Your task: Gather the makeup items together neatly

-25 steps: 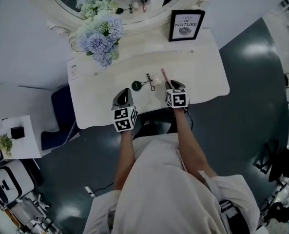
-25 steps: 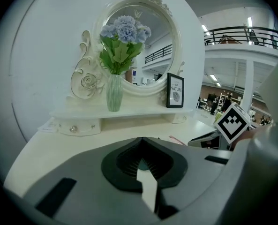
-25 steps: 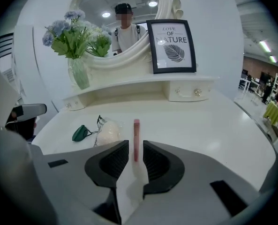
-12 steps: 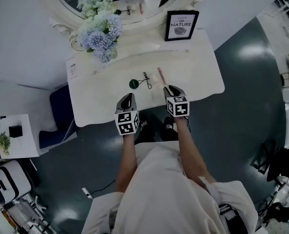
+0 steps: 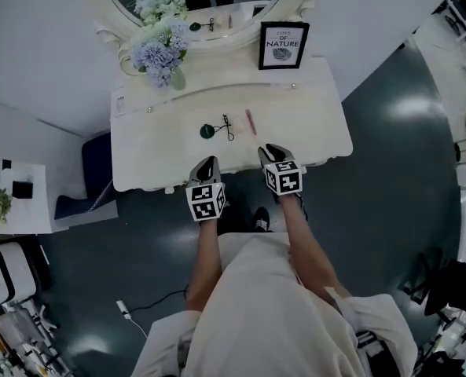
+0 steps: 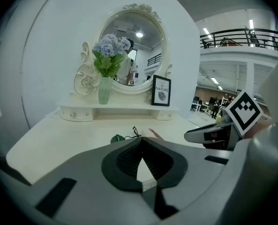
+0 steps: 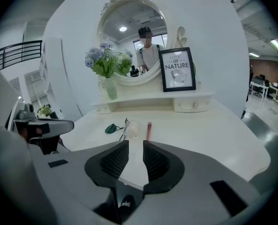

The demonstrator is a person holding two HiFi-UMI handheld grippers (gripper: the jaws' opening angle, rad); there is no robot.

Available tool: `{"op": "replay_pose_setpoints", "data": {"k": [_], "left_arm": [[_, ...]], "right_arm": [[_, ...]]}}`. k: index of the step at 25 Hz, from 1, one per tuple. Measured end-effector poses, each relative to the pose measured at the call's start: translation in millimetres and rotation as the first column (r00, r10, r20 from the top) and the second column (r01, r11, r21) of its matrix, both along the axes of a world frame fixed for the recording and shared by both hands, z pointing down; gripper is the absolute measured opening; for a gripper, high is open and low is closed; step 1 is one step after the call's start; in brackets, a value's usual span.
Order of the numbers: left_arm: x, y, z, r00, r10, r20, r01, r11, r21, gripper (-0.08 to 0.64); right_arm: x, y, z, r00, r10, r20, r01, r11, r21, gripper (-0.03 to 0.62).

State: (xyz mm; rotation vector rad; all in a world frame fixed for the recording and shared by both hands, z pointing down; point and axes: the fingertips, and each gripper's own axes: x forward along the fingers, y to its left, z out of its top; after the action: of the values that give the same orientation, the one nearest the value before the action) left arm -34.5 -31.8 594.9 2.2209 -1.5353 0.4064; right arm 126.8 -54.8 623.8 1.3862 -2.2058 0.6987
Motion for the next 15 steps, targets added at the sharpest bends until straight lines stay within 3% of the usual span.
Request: {"op": "replay_pose_setpoints", "data": {"k": [15], "left_arm": [[17,56,-16,0.998,-0.059,0.009,0.058,0.997,0.048,0.014]], "right_arm": [[15,42,-22,0.997,-0.065,0.029,0.063,0.996,0.061,0.074]]}}
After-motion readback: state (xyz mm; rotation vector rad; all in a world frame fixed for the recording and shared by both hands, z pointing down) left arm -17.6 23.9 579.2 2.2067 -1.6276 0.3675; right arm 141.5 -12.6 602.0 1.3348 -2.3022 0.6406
